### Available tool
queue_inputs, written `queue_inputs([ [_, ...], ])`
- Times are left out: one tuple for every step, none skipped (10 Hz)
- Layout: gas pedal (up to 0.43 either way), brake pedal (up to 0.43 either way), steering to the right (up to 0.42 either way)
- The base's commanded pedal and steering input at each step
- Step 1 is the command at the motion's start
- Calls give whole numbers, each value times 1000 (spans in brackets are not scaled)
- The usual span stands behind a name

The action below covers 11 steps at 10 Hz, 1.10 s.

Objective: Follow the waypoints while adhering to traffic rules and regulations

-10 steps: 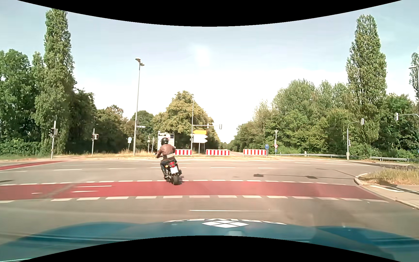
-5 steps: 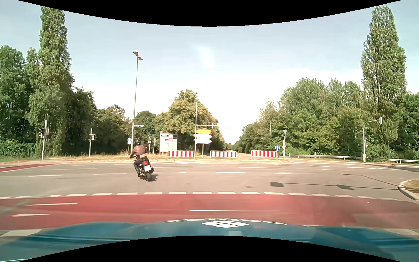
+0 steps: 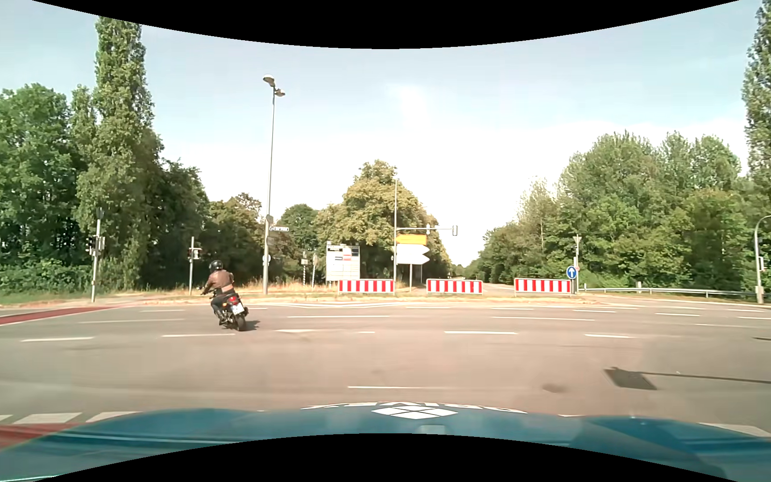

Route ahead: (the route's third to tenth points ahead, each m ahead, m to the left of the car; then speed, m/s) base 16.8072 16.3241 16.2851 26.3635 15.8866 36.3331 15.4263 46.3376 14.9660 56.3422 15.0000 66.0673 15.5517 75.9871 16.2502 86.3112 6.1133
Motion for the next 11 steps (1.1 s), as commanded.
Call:
queue_inputs([
  [390,0,-232],
  [370,0,-247],
  [339,0,-259],
  [331,0,-265],
  [319,0,-273],
  [319,0,-281],
  [319,0,-288],
  [287,0,-290],
  [240,0,-292],
  [209,0,-293],
  [150,0,-293],
])
